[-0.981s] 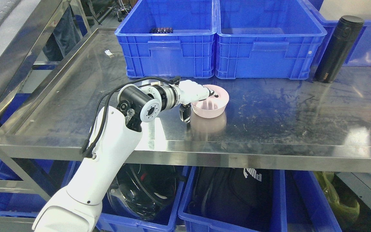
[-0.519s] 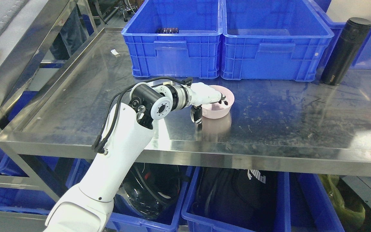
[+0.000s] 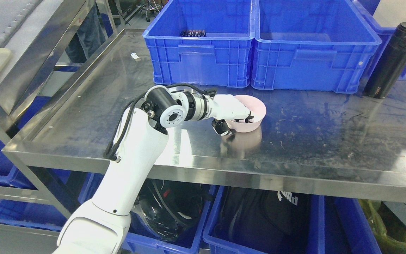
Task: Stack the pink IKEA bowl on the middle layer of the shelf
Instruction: 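Lower the left hand fingers onto the pink bowl rim, then close the left hand fingers around the pink bowl rim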
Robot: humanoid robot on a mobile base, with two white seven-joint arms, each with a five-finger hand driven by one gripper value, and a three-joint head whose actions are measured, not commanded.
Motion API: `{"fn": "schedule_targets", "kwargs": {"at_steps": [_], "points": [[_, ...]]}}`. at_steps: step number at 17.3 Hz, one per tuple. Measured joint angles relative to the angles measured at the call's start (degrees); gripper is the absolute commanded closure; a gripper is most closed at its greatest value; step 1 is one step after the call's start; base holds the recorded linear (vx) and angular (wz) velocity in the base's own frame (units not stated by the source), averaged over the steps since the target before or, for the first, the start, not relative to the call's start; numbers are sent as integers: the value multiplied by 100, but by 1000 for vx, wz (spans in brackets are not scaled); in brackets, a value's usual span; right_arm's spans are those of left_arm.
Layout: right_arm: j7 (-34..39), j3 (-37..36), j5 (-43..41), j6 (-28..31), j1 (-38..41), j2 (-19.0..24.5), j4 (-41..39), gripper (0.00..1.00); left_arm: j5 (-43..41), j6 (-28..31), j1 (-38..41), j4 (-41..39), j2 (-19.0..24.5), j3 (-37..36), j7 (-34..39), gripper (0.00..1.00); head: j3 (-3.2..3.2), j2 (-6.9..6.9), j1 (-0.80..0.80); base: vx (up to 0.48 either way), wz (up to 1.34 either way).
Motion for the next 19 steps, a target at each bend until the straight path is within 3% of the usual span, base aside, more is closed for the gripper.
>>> {"fn": "schedule_targets", "kwargs": {"at_steps": [11, 12, 14, 15, 17, 19], "points": [[0, 0, 0, 0, 0, 0, 0, 0, 804, -916, -240, 63, -68, 1095, 771, 97, 0, 0, 0, -1, -2], [0, 0, 0, 0, 0, 0, 0, 0, 865, -934, -193, 47, -73, 1158, 750, 92, 0, 0, 0, 0, 0], [0, 0, 0, 0, 0, 0, 0, 0, 942, -955, -73, 4, -78, 1230, 425, 48, 0, 0, 0, 0, 0], [0, 0, 0, 0, 0, 0, 0, 0, 964, -926, -15, -34, -80, 1244, 234, 38, 0, 0, 0, 0, 0], [0, 0, 0, 0, 0, 0, 0, 0, 987, -858, 70, -149, -87, 1218, 12, 22, 0, 0, 0, 0, 0], [0, 0, 0, 0, 0, 0, 0, 0, 968, -801, 109, -263, -91, 1148, -133, 21, 0, 0, 0, 0, 0]]}}
